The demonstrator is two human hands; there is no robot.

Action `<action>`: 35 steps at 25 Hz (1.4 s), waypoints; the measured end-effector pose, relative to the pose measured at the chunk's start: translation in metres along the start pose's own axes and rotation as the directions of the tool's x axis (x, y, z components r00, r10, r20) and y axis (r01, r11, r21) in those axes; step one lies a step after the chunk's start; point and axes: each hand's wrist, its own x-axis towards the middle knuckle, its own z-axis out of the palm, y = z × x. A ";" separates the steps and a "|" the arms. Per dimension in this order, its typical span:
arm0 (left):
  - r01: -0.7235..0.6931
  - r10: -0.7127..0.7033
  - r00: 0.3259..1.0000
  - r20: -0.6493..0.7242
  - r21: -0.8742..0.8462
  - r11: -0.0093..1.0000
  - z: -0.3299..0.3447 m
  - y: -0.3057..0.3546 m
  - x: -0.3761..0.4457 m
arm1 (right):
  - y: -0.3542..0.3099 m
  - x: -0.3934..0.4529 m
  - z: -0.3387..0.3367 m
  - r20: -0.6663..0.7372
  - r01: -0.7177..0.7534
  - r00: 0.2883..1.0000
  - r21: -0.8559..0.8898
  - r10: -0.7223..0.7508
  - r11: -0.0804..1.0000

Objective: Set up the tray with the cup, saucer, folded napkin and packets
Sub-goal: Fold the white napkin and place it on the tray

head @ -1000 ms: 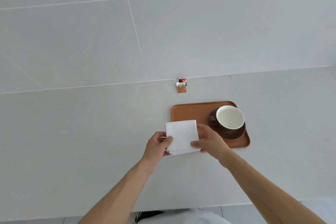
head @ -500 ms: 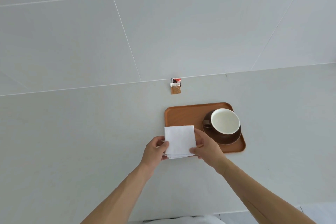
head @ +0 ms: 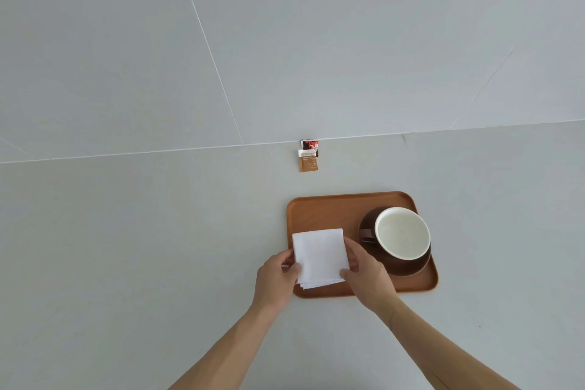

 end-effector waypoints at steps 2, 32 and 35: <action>-0.046 0.049 0.998 -0.029 0.110 0.993 0.003 0.002 0.000 | 0.002 0.000 0.003 -0.020 -0.004 1.000 -0.050 0.003 0.999; -0.467 0.551 0.821 0.149 0.730 0.499 0.011 -0.015 0.000 | 0.008 -0.006 0.024 -0.106 0.413 0.819 -0.574 -0.564 0.707; -0.449 0.453 0.858 0.243 0.782 0.431 0.025 -0.015 0.005 | 0.011 0.008 0.033 0.029 0.433 0.840 -0.639 -0.542 0.636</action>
